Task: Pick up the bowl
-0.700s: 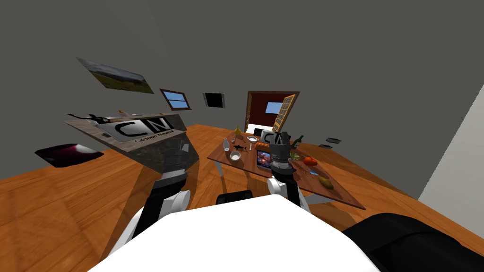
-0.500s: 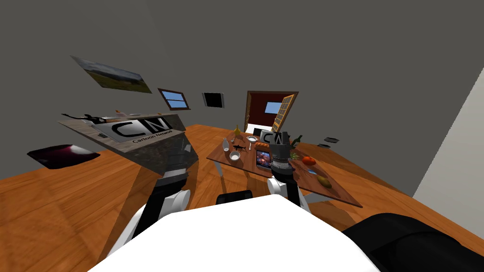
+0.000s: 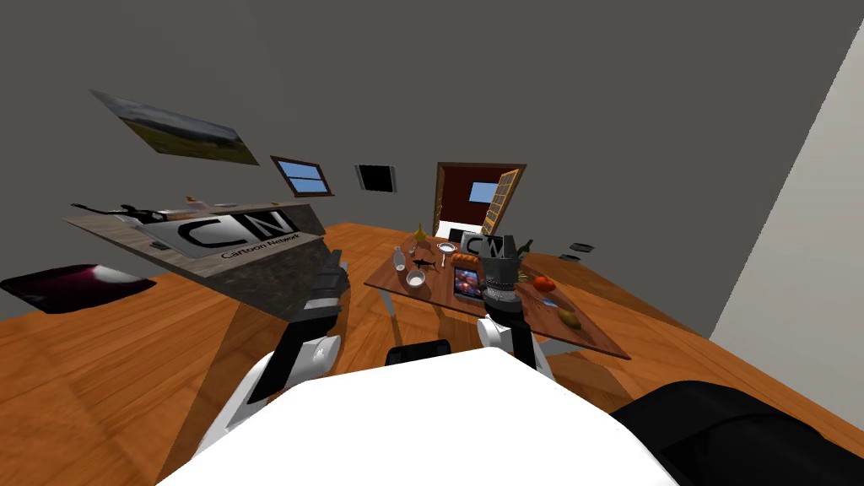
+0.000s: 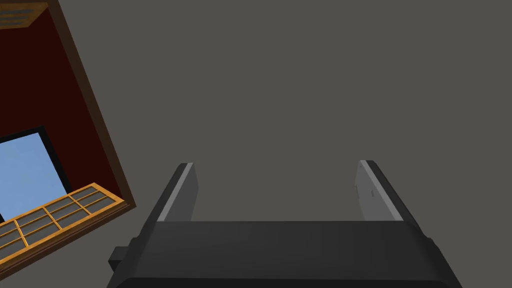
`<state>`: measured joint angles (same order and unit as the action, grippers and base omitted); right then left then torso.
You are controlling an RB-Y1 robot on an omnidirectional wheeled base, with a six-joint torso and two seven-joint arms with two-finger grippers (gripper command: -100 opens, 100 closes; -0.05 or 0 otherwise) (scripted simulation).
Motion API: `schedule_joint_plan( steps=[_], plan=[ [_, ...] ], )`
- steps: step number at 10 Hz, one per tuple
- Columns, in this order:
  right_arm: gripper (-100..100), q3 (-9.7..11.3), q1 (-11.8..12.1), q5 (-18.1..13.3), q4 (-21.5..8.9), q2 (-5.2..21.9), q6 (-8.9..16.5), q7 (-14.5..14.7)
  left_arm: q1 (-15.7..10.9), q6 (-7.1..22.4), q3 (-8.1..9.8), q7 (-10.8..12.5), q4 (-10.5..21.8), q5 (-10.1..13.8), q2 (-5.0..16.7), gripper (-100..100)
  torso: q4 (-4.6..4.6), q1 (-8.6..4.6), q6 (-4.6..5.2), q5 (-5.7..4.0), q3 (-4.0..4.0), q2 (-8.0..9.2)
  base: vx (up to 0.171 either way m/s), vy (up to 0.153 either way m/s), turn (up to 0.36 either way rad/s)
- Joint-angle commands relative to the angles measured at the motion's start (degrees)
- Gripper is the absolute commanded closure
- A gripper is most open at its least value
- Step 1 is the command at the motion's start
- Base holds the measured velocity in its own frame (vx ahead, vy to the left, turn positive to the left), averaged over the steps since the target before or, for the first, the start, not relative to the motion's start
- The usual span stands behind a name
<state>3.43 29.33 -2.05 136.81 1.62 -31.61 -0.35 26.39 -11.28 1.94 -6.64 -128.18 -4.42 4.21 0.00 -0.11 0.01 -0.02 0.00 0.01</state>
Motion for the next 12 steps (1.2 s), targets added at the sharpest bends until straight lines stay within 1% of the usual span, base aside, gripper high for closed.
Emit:
schedule_joint_plan(
  steps=[1, 2, 3, 4, 5, 6, 7, 8, 9, 10, 11, 12],
  plan=[
    [0, 0.00, 0.00, 0.00, 0.00, 0.00, 0.00, 0.00, -0.95, 1.93, -0.19, -0.45, 0.83, -0.15, 0.14, -100, 0.00, 0.00, 0.00, 0.00, 0.00, 0.00, -0.001, -0.021, -0.024],
    [0, 0.00, 0.00, 0.00, 0.00, 0.00, 0.00, 0.00, -1.87, 4.02, -0.25, -0.85, 1.72, -0.14, 0.64, -100, 0.00, 0.03, -0.01, 0.00, -0.01, -0.01, -0.003, -0.018, -0.059],
    [0, 0.00, 0.00, 0.00, 0.00, 0.00, 0.00, 0.00, -1.87, 4.26, -0.25, -0.85, 1.72, -0.14, 0.64, -100, 0.00, 0.04, 0.00, 0.01, 0.00, -0.01, -0.002, -0.013, -0.024],
    [0, 0.00, 0.00, 0.00, 0.00, 0.00, 0.00, 0.00, -2.84, 6.52, -0.31, -1.27, 2.67, -0.12, 1.08, -100, 0.00, 0.06, -0.02, 0.01, 0.00, 0.00, -0.001, -0.019, -0.058],
    [0, 0.00, 0.00, 0.00, 0.00, 0.00, 0.00, 0.00, -2.84, 6.75, -0.31, -1.27, 2.67, -0.12, 1.08, -100, 0.00, 0.04, 0.00, 0.01, 0.00, -0.01, 0.000, -0.016, -0.028],
    [0, 0.00, 0.00, 0.00, 0.00, 0.00, 0.00, 0.00, -3.87, 8.90, -0.37, -1.71, 3.69, -0.11, 1.49, -100, 0.00, 0.05, -0.02, 0.01, -0.01, -0.01, -0.003, -0.018, -0.061],
    [0, 0.00, 0.00, 0.00, 0.00, 0.00, 0.00, 0.00, -3.87, 9.39, -0.37, -1.71, 3.69, -0.11, 1.49, -100, 0.00, 0.05, 0.00, 0.01, -0.01, -0.01, -0.001, -0.016, -0.036],
    [0, 0.00, 0.00, 0.00, 0.00, 0.00, 0.00, 0.00, -4.96, 11.48, -0.44, -2.15, 4.77, -0.10, 1.86, -100, 0.00, 0.05, -0.02, 0.01, 0.00, 0.00, 0.000, -0.022, -0.084],
    [0, 0.00, 0.00, 0.00, 0.00, 0.00, 0.00, 0.00, -4.96, 12.16, -0.44, -2.15, 4.77, -0.10, 1.86, -100, 0.00, 0.03, 0.00, 0.01, -0.01, -0.01, 0.000, -0.016, -0.025],
    [0, 0.00, 0.00, 0.00, 0.00, 0.00, 0.00, 0.00, -6.10, 14.06, -0.52, -2.60, 5.90, -0.09, 2.21, -100, 0.00, 0.05, -0.02, 0.01, 0.00, -0.01, 0.000, -0.022, -0.065],
    [0, 0.00, 0.00, 0.00, 0.00, 0.00, 0.00, 0.00, -6.10, 15.04, -0.52, -2.60, 5.90, -0.09, 2.21, -100, 0.00, 0.03, 0.00, 0.00, -0.01, -0.02, 0.002, -0.017, -0.032],
    [0, 0.00, 0.00, 0.00, 0.00, 0.00, 0.00, 0.00, -7.29, 16.94, -0.59, -3.05, 7.09, -0.09, 2.55, -100, 0.00, 0.05, -0.03, 0.01, -0.01, -0.01, 0.004, -0.023, -0.067]
  ],
)
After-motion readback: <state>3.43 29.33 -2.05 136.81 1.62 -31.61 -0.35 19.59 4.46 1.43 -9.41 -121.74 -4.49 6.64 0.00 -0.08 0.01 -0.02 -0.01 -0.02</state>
